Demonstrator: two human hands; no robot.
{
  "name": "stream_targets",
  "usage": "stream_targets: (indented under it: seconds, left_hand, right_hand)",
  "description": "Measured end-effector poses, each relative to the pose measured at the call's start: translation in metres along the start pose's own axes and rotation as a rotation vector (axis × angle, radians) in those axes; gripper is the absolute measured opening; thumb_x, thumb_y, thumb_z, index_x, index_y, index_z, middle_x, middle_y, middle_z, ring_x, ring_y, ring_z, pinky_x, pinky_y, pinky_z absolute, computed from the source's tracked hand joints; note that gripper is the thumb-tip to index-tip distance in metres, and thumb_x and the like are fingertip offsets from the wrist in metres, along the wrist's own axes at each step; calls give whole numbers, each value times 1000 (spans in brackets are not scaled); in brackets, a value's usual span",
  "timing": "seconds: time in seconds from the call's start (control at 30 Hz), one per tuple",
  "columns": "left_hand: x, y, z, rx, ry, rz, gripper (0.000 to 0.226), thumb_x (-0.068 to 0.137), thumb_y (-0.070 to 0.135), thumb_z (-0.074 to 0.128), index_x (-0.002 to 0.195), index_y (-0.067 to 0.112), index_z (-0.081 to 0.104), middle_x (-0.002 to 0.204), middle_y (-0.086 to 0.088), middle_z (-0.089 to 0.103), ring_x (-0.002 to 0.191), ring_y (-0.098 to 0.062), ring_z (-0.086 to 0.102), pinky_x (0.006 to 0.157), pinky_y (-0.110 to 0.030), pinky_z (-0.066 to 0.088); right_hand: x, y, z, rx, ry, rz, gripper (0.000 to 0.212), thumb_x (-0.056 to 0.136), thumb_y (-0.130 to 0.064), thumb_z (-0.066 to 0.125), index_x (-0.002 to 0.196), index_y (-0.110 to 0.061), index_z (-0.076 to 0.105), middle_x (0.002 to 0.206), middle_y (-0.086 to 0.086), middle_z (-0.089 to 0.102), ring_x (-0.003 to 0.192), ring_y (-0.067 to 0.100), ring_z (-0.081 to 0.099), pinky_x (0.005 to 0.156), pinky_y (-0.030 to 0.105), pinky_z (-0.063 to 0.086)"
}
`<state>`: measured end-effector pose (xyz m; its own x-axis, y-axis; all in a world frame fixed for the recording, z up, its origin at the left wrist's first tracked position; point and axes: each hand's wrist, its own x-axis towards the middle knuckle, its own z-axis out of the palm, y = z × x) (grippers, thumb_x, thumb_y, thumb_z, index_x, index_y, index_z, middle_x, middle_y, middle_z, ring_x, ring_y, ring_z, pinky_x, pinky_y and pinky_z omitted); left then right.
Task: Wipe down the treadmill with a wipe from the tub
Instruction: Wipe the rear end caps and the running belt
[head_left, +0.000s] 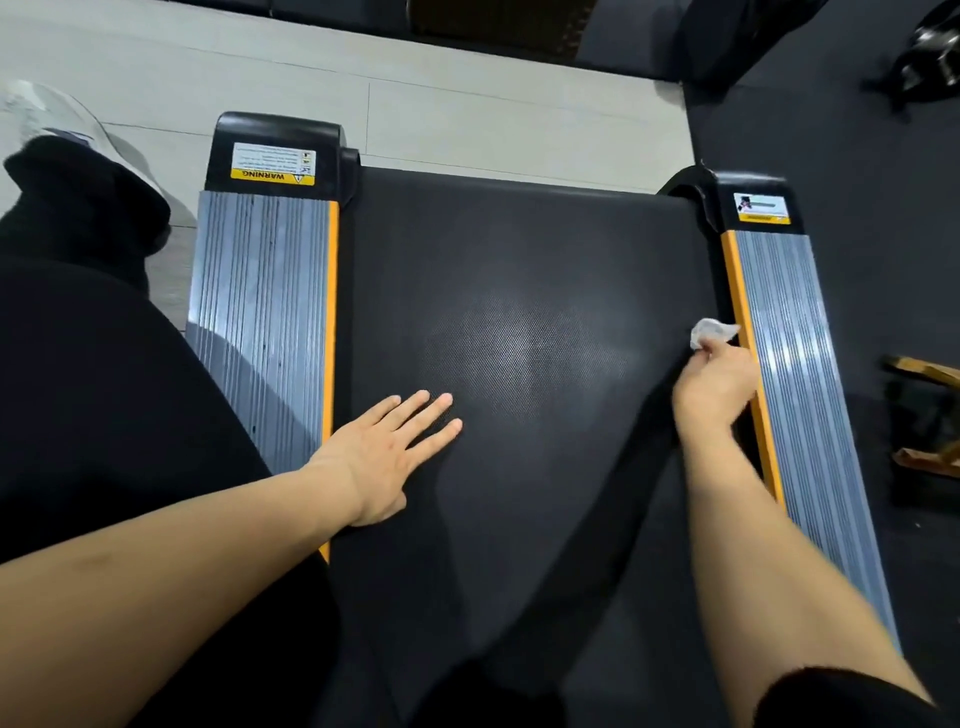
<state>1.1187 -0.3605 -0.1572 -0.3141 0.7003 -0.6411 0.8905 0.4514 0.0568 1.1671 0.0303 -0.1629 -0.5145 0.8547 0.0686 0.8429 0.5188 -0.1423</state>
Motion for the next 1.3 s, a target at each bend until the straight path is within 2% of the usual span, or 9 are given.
stream_targets:
  seconds: [0.07,0.23,0.37,0.47,0.67,0.77,0.93,1.03,1.3]
  left_hand:
    - [0,0,2,-2,1,-4,92,102,43,40,152,25,-35,158,-8,-43,151,-29,-29,127,-46,-6]
    - [1,0,-3,18,-25,3,90,102,45,40,154,23,-29,165,-10,-29,155,-31,-21,127,-46,-7]
    - [-2,-3,-6,2,-23,9,88,102,41,41,156,24,-26,165,-9,-28,155,-29,-20,127,-44,-6]
    - [0,-2,-2,-11,10,9,91,103,41,41,153,26,-33,160,-7,-39,153,-28,-26,127,-44,-5]
    - [1,-3,-1,-41,-3,9,90,102,35,40,152,27,-34,158,-5,-42,152,-27,-30,127,-45,-7]
    - [1,-3,1,-45,-19,1,90,102,36,40,152,26,-35,157,-6,-44,151,-28,-31,127,-46,-7]
    - [-1,-3,-8,-13,-61,14,82,103,40,42,161,20,-12,170,-10,-13,156,-30,-13,127,-45,-6]
    - [0,-3,-9,-39,-43,20,83,102,39,43,161,22,-12,170,-10,-13,157,-30,-12,127,-44,-7]
    - [0,-3,1,-54,9,17,89,104,41,40,154,27,-32,158,-5,-42,151,-27,-31,127,-45,-7]
  right_hand:
    - [-23,-48,8,-10,15,-81,25,97,-14,51,104,-6,74,89,27,66,82,45,64,72,45,51]
    - [-149,-206,40,273,-60,-965,23,84,-9,59,99,-13,76,86,10,72,74,31,64,70,38,54]
    - [-149,-215,37,274,-70,-1348,25,81,-5,69,104,-13,76,94,7,70,79,29,59,72,38,52]
    - [-71,-148,23,192,64,-1102,36,80,-15,52,105,-22,78,89,6,75,72,30,64,68,32,50]
    - [18,-29,10,-73,17,30,27,101,-12,47,114,-13,71,103,22,63,101,42,56,79,45,46]
    - [-20,-101,19,51,-4,-109,23,100,-22,51,111,-17,71,94,20,69,90,40,64,74,43,47]
    - [-174,-251,39,294,-282,-1019,19,90,-12,58,100,-15,74,83,6,72,78,28,66,69,38,55]
    - [-169,-239,47,350,-197,-1233,16,85,-4,68,98,-12,74,85,5,68,80,27,62,74,38,55]
    - [39,-34,19,-90,29,-154,26,90,-5,49,101,0,73,96,23,69,90,45,61,76,46,49]
